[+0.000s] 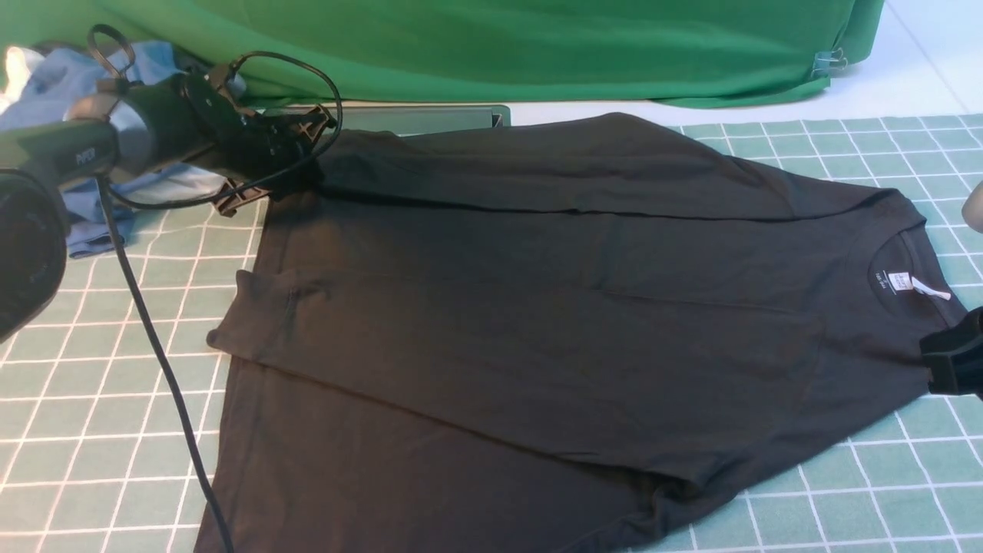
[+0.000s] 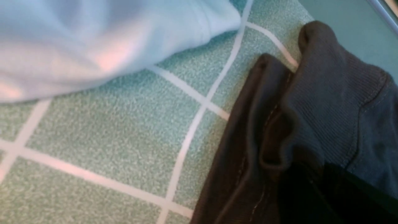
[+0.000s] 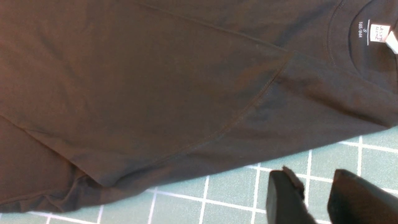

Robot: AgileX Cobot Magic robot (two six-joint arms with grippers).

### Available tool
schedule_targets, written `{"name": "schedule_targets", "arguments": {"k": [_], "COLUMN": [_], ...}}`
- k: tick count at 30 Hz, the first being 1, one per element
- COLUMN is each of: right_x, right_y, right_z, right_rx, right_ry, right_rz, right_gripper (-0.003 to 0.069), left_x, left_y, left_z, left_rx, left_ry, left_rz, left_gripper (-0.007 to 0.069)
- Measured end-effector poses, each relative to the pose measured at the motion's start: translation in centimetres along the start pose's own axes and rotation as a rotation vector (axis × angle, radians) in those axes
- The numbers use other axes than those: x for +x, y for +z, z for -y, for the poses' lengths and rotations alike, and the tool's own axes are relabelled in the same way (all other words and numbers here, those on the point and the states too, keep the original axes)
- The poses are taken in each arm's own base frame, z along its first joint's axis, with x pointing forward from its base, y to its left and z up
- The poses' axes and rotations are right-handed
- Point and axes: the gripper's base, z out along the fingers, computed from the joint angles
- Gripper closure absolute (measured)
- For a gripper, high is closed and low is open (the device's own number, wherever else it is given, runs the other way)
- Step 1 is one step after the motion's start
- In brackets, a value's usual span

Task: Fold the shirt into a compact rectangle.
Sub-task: 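Grab the top left corner of the dark shirt with the left gripper, then fold the left side of the dark shirt inward over its body with the left gripper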

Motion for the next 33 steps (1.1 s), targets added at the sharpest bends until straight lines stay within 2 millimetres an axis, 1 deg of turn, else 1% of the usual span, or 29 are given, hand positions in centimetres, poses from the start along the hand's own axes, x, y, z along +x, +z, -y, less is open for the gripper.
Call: {"name": "schedule_targets", "arguments": {"k": [3,6,11,13,14,18,21,23,24,28,30,33], "right_x": [-0.1,-0.1,-0.1,0.0,0.0,0.0,0.0,0.0,0.0,0.0,0.0,0.0], "right_y": [0.0,0.0,0.0,0.0,0.0,0.0,0.0,0.0,0.0,0.0,0.0,0.0], "right_z": [0.0,0.0,0.0,0.0,0.0,0.0,0.0,0.0,0.0,0.0,0.0,0.0], "right_rx": [-0.001,-0.001,-0.001,0.000,0.000,-0.001,-0.001,-0.005,-0.005,-0.005,-0.005,-0.005], "right_ry": [-0.015,-0.023,-0.027,-0.031,-0.033,-0.033,-0.033,-0.029,-0.029,-0.029,-0.029,-0.029], "right_rz": [0.007,0.007,0.006,0.003,0.003,0.003,0.003,0.002,0.002,0.002,0.002,0.002], "right_gripper": [0.0424,0.0424,0.0424,0.0424,0.0424,0.0424,0.0424,0.0424,0.0424,0.0424,0.0424,0.0424], "left_x": [-0.1,-0.3,-1.3,-1.9,-1.9,-1.6,-1.7,-2.1,-2.2,-4.0,-4.5,-4.5], "left_y": [-0.1,-0.5,-1.8,-2.6,-2.6,-2.8,-3.8,-5.0,-5.2,-10.2,-12.4,-14.5], "left_z": [0.0,0.4,1.5,2.1,2.1,2.1,2.6,3.4,3.5,6.2,7.0,7.2], "left_rx": [0.006,0.013,0.038,0.053,0.053,0.031,0.017,0.022,0.024,0.071,0.076,0.041], "left_ry": [-0.011,-0.010,0.002,0.007,0.007,0.046,0.085,0.103,0.106,0.147,0.172,0.218], "left_rz": [0.003,0.004,0.022,0.040,0.038,-0.026,-0.095,-0.123,-0.124,-0.114,-0.113,-0.147], "left_gripper": [0.0606,0.0606,0.0606,0.0606,0.0606,0.0606,0.0606,0.0606,0.0606,0.0606,0.0606,0.0606]}}
